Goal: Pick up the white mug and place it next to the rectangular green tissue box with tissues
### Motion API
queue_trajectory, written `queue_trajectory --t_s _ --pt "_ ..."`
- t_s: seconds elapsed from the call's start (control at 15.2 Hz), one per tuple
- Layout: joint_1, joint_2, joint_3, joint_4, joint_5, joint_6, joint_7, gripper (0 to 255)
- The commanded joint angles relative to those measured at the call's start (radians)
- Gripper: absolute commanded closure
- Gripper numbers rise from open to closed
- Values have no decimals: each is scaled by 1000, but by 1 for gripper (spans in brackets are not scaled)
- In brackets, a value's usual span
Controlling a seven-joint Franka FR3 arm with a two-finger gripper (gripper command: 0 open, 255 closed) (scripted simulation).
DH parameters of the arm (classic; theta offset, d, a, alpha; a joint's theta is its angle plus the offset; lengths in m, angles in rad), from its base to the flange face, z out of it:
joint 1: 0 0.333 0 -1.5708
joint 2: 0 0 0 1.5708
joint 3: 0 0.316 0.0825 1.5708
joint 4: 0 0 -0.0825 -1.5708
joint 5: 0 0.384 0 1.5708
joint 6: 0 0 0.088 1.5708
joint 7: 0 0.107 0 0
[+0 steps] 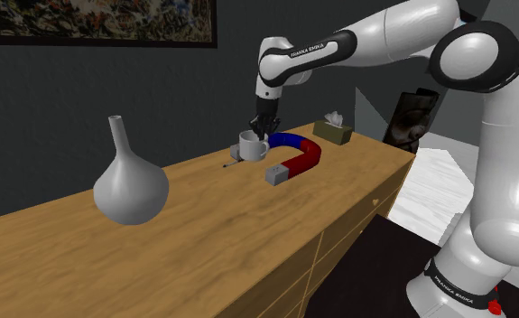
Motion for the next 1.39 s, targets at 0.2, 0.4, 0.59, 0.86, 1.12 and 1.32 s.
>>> queue_trajectory --t_s 0.2,0.4,0.59,0.86,1.12,1.32 --pt "1 -11 1 53 0 -65 4 255" --pt "0 -17 1 86 0 -103 5 255" --pt "1 -20 1 122 -1 -142 7 255" --pt "1 -21 1 174 -1 -195 9 255" --pt "1 -18 1 233 -2 -250 12 255" --pt "1 -12 1 281 -2 -293 14 255"
